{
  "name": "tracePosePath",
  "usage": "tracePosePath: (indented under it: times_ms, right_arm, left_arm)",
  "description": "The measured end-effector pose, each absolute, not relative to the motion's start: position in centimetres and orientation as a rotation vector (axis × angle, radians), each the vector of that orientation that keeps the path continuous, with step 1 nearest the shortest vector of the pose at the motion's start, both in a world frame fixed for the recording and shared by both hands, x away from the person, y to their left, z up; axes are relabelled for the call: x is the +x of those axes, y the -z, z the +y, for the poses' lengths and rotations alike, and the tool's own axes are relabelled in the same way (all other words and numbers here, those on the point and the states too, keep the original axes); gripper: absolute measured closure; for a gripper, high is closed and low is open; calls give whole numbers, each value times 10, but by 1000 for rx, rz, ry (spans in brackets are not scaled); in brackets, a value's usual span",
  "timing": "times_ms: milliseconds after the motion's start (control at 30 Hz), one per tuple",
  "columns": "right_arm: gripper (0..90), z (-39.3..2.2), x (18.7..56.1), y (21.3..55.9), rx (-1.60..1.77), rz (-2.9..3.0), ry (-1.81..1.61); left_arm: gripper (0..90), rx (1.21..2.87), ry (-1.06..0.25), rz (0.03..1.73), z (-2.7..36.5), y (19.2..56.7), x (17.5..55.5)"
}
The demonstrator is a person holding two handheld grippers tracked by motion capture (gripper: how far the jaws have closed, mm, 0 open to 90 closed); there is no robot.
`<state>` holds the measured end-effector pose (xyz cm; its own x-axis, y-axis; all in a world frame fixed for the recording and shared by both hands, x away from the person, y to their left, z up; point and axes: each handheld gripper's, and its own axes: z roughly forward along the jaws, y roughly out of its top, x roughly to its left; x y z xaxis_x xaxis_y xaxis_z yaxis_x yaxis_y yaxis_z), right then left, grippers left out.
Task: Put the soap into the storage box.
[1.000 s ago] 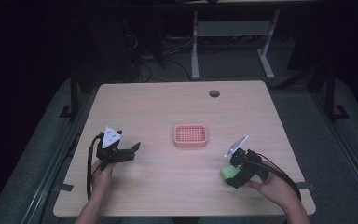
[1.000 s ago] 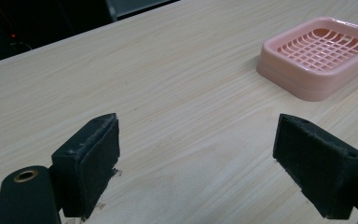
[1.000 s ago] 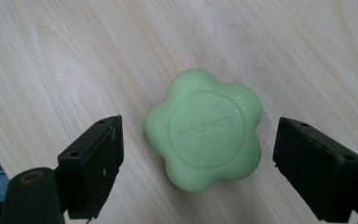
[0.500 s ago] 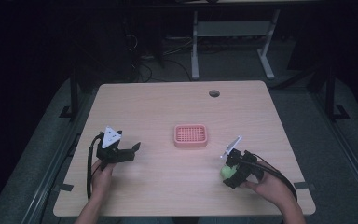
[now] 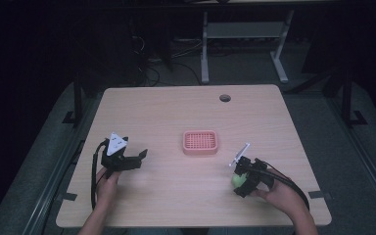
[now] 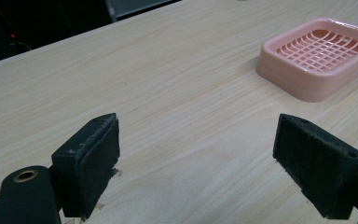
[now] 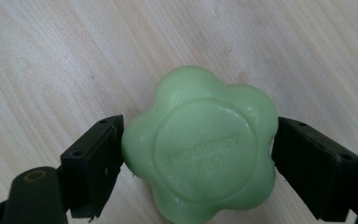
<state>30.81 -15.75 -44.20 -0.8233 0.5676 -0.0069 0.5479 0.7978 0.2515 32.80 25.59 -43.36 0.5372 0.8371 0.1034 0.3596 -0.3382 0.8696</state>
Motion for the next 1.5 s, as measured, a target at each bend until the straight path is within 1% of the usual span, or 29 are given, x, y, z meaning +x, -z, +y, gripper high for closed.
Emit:
tracePosePath:
  times_ms: [33, 233, 300, 1100, 1500]
  right_arm:
    - [206, -157, 308, 442, 900, 2903, -367]
    - [227, -155, 309, 444, 885, 2901, -352]
    - [246, -154, 308, 443, 887, 2904, -351]
    - [258, -154, 305, 442, 855, 2906, -355]
    - [259, -149, 306, 429, 817, 2901, -396]
  left_arm:
    - [143, 1923, -706, 975, 256, 434, 328]
    - [143, 1920, -709, 977, 257, 433, 328]
    - [143, 1919, -708, 977, 257, 433, 328]
    - [143, 1918, -709, 978, 257, 433, 328]
    - [143, 1919, -708, 979, 257, 433, 328]
